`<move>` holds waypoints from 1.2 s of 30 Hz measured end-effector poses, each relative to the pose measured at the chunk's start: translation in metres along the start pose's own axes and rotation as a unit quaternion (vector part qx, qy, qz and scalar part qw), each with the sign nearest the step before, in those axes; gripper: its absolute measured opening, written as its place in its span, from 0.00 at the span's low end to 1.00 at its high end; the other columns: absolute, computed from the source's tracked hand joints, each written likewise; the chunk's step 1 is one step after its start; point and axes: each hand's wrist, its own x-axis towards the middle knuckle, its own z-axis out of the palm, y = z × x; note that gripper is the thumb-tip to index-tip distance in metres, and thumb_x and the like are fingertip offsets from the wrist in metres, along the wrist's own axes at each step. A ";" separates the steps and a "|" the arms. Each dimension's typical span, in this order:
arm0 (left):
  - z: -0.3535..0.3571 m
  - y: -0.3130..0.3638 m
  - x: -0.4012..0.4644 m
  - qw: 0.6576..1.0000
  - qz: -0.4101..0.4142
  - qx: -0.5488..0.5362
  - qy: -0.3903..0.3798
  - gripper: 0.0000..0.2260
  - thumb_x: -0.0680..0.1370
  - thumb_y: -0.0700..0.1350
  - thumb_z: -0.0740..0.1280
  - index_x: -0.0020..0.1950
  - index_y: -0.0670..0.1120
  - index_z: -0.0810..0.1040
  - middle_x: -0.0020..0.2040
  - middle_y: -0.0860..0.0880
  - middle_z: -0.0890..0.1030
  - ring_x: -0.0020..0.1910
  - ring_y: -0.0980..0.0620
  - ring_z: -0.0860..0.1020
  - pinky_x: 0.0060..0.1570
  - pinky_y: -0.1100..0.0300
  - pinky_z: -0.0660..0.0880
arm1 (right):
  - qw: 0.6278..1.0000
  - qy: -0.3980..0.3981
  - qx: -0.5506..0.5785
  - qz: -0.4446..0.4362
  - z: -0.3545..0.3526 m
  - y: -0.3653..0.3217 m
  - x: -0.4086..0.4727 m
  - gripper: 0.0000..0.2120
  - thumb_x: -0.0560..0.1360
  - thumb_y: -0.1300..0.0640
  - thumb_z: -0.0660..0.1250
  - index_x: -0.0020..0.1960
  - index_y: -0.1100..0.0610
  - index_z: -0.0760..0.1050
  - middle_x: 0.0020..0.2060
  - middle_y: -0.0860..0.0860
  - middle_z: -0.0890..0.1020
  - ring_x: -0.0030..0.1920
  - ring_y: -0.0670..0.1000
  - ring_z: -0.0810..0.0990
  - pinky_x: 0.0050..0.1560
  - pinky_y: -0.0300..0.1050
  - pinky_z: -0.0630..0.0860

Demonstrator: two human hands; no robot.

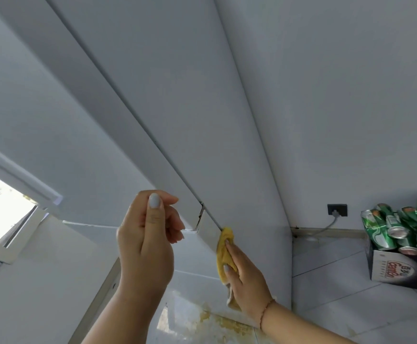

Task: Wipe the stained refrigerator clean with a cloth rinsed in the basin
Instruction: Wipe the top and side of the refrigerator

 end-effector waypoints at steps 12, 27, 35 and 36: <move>-0.010 -0.003 -0.015 0.998 -0.050 0.011 0.046 0.16 0.81 0.47 0.53 0.43 0.43 0.76 0.30 0.45 0.77 0.26 0.51 0.73 0.26 0.64 0.70 | 0.980 0.108 -0.028 -0.165 -0.012 -0.068 0.028 0.26 0.79 0.47 0.49 0.76 0.50 0.55 0.74 0.44 0.61 0.73 0.45 0.61 0.74 0.46 0.60; 0.007 -0.014 -0.036 0.986 -0.162 0.007 0.035 0.17 0.84 0.43 0.52 0.42 0.43 0.77 0.28 0.49 0.76 0.26 0.51 0.73 0.25 0.64 0.70 | 0.981 -0.040 0.084 0.169 0.002 -0.001 0.004 0.25 0.83 0.52 0.51 0.78 0.49 0.47 0.77 0.50 0.58 0.74 0.52 0.63 0.69 0.41 0.61; 0.005 -0.028 -0.040 0.987 -0.155 0.030 0.004 0.17 0.84 0.44 0.52 0.43 0.44 0.77 0.29 0.46 0.77 0.26 0.50 0.74 0.26 0.62 0.71 | 0.988 0.091 0.124 -0.031 0.030 -0.024 0.012 0.29 0.74 0.28 0.39 0.73 0.35 0.45 0.75 0.36 0.50 0.74 0.35 0.49 0.72 0.31 0.50; 0.004 -0.029 -0.041 0.988 -0.151 0.025 0.001 0.17 0.84 0.46 0.53 0.42 0.43 0.77 0.29 0.46 0.77 0.26 0.49 0.74 0.26 0.62 0.71 | 0.985 0.095 0.145 -0.012 0.033 -0.013 0.009 0.30 0.72 0.26 0.39 0.71 0.33 0.45 0.74 0.33 0.49 0.74 0.33 0.49 0.71 0.29 0.50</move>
